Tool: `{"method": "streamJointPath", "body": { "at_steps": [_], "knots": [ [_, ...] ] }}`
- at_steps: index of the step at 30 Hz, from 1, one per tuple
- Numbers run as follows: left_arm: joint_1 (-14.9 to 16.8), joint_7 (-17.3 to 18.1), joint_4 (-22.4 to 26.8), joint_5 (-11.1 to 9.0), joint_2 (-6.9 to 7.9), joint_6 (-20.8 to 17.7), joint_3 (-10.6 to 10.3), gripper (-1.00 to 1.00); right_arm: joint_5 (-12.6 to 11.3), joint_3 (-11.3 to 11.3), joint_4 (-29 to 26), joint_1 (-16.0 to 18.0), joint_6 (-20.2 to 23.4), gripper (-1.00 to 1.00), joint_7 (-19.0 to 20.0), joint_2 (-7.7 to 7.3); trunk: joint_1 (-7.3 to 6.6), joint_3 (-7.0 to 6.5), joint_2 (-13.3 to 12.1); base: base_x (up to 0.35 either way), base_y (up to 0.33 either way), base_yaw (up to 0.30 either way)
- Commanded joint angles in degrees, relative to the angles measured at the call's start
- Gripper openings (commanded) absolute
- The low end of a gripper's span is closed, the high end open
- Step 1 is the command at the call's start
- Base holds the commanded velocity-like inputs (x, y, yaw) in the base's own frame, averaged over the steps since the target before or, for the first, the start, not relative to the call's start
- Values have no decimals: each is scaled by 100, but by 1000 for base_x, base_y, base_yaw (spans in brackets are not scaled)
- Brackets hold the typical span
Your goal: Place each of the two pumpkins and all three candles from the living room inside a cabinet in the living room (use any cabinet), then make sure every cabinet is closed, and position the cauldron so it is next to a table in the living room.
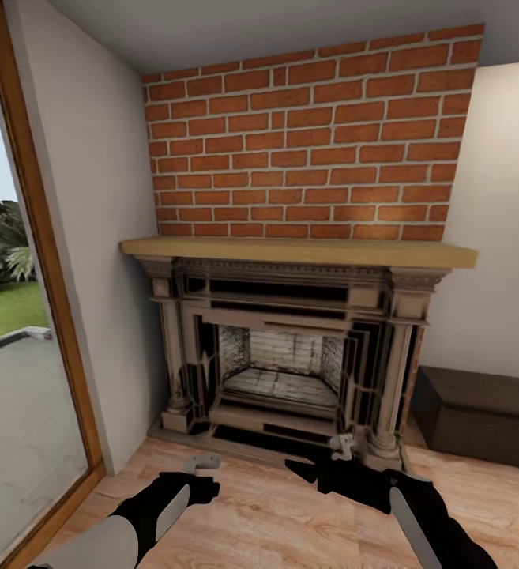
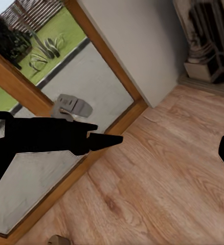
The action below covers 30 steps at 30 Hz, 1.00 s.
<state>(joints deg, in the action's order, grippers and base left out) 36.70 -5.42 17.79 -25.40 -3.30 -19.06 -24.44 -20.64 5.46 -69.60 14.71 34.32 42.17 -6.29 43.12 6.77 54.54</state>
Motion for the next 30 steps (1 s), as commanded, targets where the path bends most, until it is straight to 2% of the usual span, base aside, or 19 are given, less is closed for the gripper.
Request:
{"method": "streamJointPath", "body": {
  "at_steps": [1,30],
  "knots": [
    [3,-46,14,-62,5,-20,-43,100,-45,7,-1,6,40,100,-10,-4,1,9,7,0,0,-294],
    [-1,-46,8,-61,5,9,-43,100,-45,7,-1,6,39,100,-7,-4,1,9,7,0,0,-294]
  ]
}}
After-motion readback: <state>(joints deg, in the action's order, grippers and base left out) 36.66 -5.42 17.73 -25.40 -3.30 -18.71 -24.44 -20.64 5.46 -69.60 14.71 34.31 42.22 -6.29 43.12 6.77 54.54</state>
